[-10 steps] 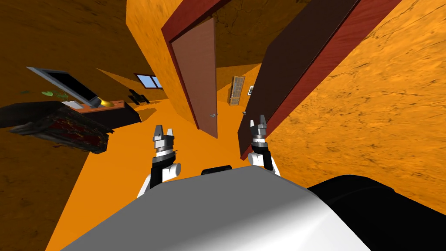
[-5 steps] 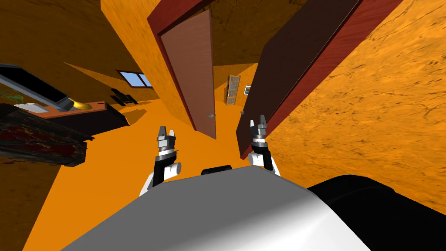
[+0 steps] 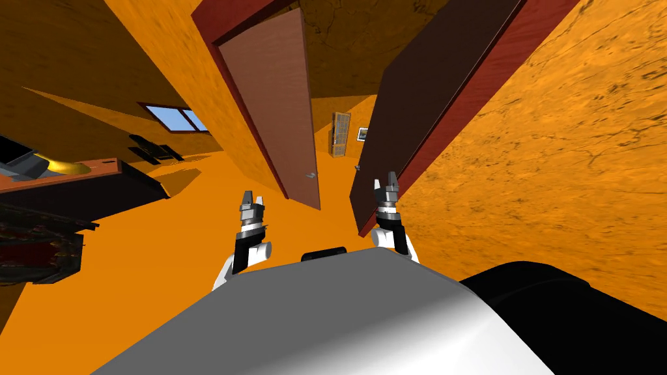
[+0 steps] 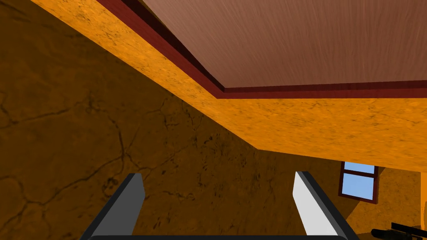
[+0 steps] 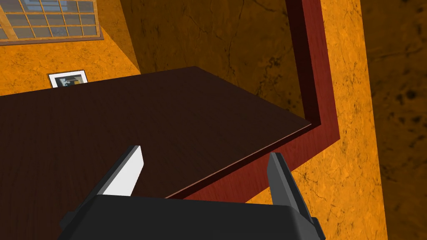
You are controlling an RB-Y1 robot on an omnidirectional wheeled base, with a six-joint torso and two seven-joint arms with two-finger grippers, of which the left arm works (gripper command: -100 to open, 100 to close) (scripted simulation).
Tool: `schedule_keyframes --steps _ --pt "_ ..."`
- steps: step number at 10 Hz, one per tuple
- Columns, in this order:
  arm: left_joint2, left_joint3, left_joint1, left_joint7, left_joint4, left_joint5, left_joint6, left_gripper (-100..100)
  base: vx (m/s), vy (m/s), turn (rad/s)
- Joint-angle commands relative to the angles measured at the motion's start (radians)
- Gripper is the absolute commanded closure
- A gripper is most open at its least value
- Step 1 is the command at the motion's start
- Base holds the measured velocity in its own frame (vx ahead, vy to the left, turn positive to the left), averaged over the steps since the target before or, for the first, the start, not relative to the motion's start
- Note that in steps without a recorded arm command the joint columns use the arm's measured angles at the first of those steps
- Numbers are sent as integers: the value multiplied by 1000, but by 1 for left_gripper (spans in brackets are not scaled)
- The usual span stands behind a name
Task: Push the door open
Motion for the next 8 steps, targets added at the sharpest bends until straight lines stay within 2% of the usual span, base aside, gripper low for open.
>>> schedule_keyframes --steps 1,8 --pt "6 10 -19 4 49 -3 -11 -100 60 105 -178" --pt "23 51 -99 19 241 -19 -41 -100 63 100 -192"
